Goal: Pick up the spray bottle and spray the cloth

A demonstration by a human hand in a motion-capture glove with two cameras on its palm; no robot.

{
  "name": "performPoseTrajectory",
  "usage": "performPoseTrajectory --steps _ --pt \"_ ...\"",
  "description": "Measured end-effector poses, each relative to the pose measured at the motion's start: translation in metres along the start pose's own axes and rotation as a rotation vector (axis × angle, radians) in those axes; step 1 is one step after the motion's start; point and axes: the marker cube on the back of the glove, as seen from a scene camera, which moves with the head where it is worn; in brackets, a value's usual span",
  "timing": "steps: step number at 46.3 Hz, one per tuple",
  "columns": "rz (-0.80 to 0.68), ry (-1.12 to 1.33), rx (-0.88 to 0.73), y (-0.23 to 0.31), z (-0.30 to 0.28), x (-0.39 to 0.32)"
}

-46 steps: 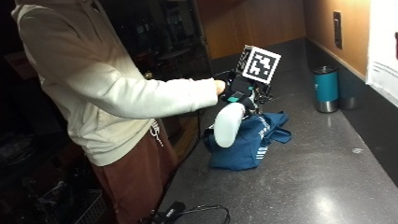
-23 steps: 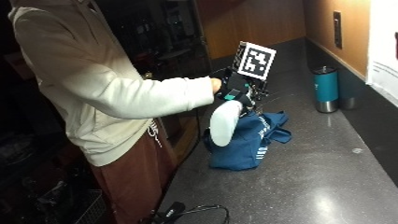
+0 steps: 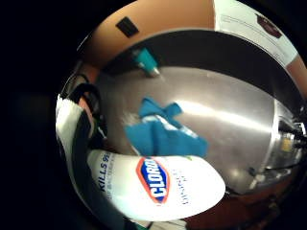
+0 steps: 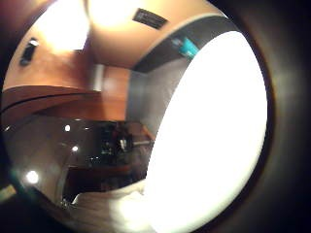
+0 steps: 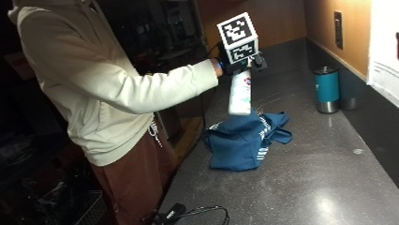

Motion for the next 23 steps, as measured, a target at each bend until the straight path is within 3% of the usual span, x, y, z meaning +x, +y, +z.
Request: performPoseTrajectory --steps 15,21,23 --pt "-0.049 -0.447 0.356 -0.025 0.083 -0.056" --pt "-0.087 -0.537 0.266 -0.013 0.132 -0.082" --pt "-0.076 -0.548 0.336 -0.026 0.147 -0.089"
